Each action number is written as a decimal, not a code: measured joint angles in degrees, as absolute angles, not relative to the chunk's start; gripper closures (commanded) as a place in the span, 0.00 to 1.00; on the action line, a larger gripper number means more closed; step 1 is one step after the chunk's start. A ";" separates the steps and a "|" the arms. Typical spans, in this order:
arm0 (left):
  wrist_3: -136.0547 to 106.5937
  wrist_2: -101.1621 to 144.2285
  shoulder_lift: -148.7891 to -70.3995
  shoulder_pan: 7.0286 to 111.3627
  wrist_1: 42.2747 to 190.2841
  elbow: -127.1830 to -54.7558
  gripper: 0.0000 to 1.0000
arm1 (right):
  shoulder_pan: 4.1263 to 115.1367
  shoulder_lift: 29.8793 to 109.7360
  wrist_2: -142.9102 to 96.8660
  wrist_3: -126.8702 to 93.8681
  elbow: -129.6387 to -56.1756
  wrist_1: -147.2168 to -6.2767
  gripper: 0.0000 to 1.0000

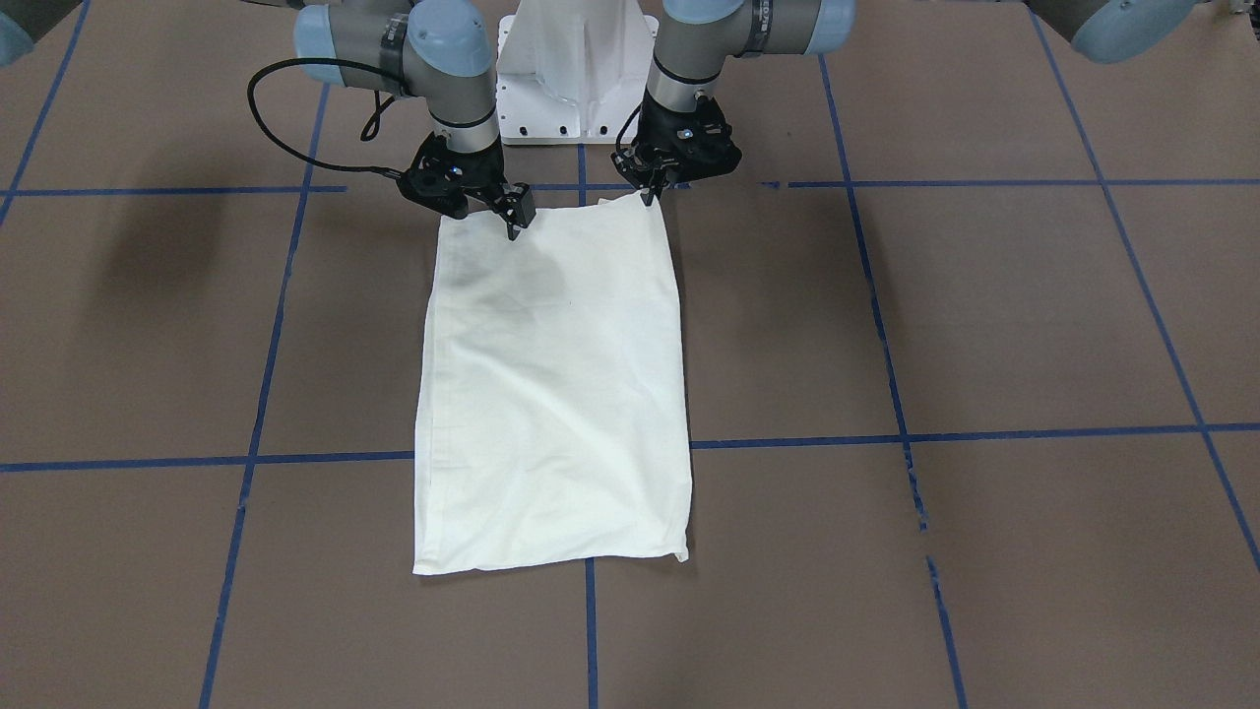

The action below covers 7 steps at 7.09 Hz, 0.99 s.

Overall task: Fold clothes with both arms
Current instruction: 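Move the right gripper to the shirt's near corner beside the left gripper and grasp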

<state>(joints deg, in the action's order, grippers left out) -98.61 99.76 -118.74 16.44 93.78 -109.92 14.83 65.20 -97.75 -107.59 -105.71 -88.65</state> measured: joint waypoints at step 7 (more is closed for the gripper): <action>-98.61 99.69 -118.74 16.44 93.84 -109.95 1.00 | 16.07 62.73 -97.98 -108.10 -106.39 -88.60 1.00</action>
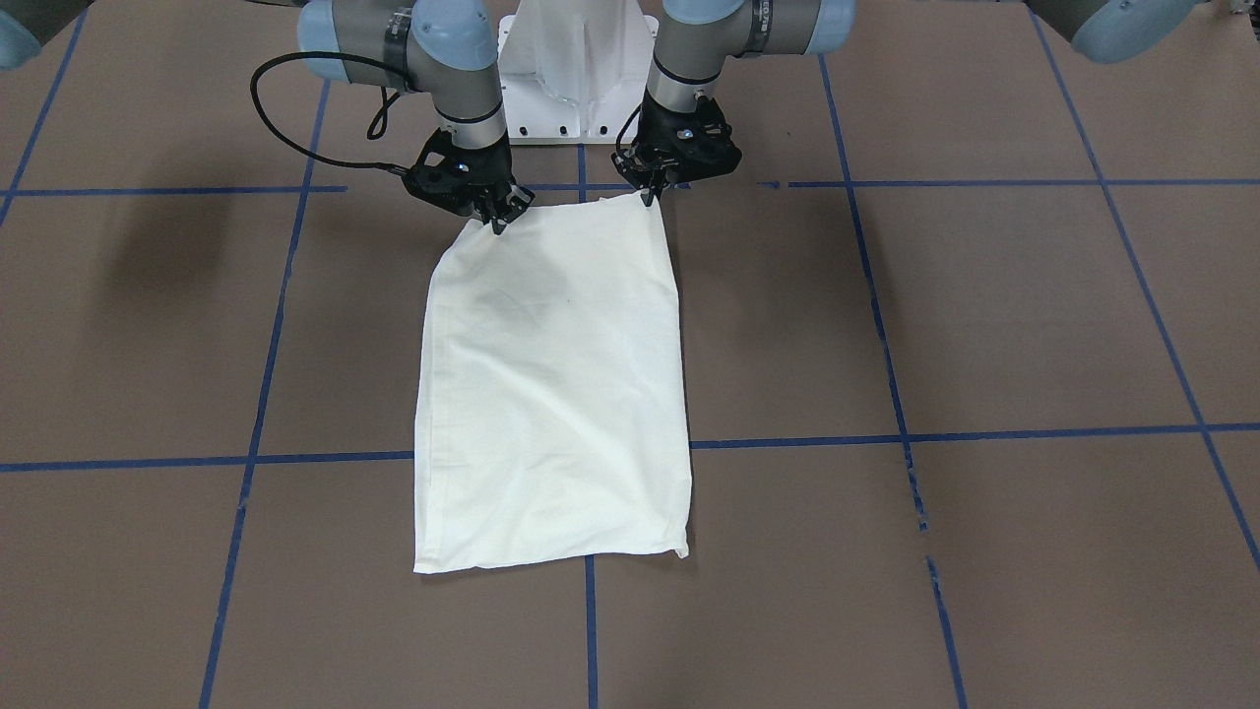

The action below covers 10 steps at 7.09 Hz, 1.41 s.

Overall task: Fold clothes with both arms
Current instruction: 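Move the right gripper to the shirt's near corner beside the left gripper and grasp, then lift the near end with both grippers and fold it away from the robot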

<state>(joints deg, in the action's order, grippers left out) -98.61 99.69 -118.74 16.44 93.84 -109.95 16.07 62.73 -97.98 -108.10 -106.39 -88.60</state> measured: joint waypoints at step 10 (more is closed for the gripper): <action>-102.65 99.50 -114.20 9.29 82.61 -132.20 1.00 | 16.07 68.69 -108.49 -105.54 -122.99 -86.91 1.00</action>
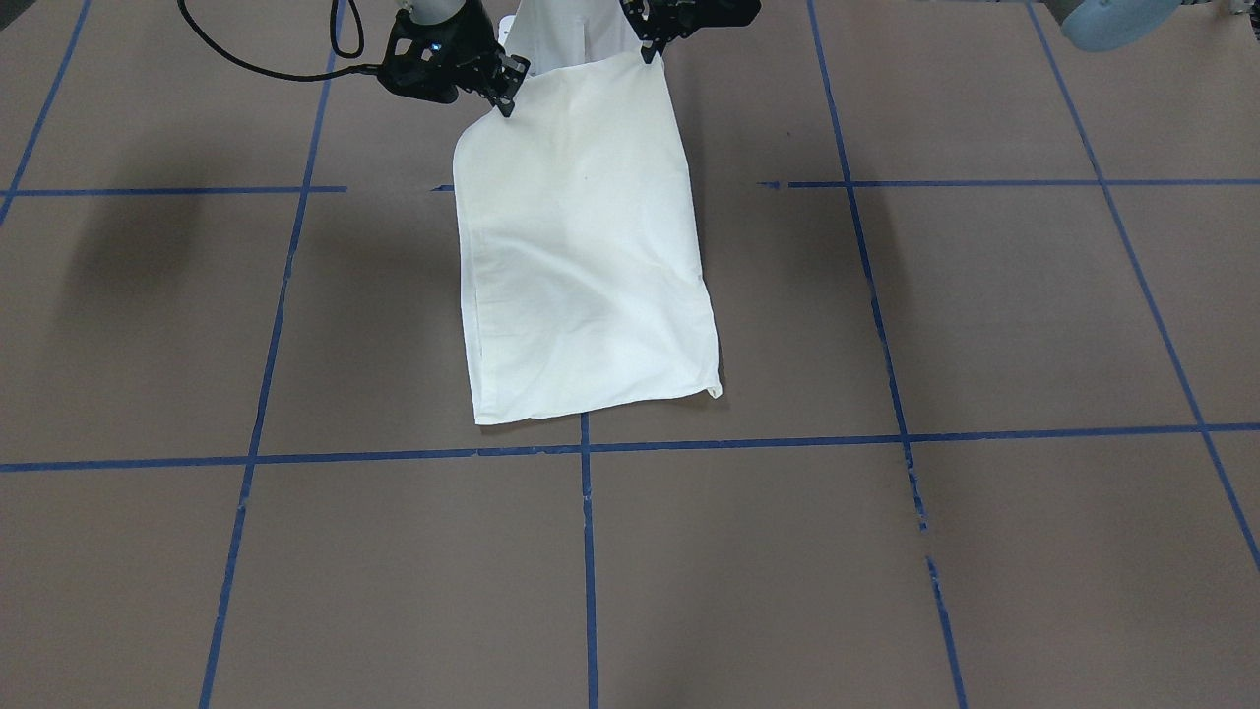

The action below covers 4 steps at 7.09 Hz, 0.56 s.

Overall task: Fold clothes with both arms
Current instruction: 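Lift the near end with both grippers and fold it away from the robot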

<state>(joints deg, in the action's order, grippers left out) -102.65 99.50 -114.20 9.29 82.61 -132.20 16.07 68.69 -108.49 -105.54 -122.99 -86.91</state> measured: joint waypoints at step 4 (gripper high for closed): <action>-94.86 101.24 -118.05 27.83 91.41 -116.31 1.00 | 28.97 57.25 -106.98 -92.67 -106.68 -84.35 1.00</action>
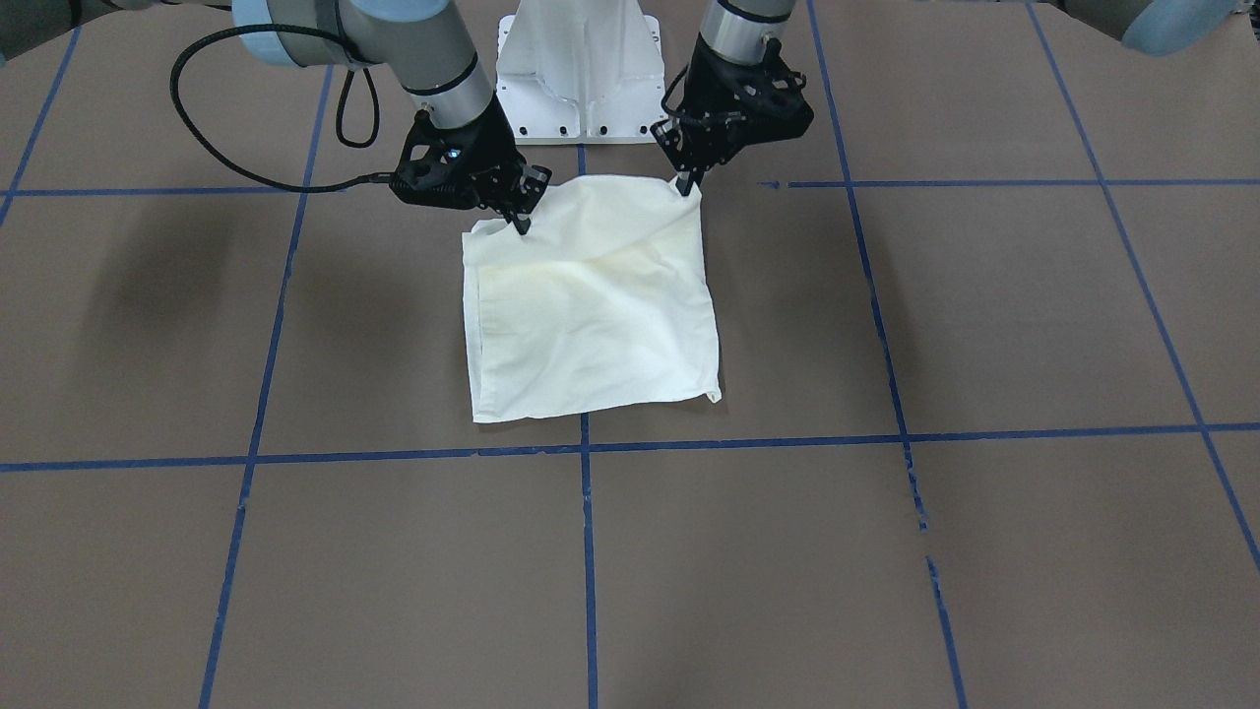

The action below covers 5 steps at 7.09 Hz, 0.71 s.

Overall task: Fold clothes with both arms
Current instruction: 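Lay the folded end down and open both grippers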

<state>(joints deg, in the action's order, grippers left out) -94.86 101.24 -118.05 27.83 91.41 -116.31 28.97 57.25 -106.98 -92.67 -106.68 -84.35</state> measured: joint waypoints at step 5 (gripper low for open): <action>-87.33 101.86 -125.25 38.25 109.18 -90.28 0.00 | 38.45 43.64 -110.49 -86.46 -76.01 -72.38 0.00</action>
<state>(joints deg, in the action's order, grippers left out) -87.33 101.86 -125.25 38.25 109.18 -90.28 38.45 43.64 -110.49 -86.46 -76.01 -72.38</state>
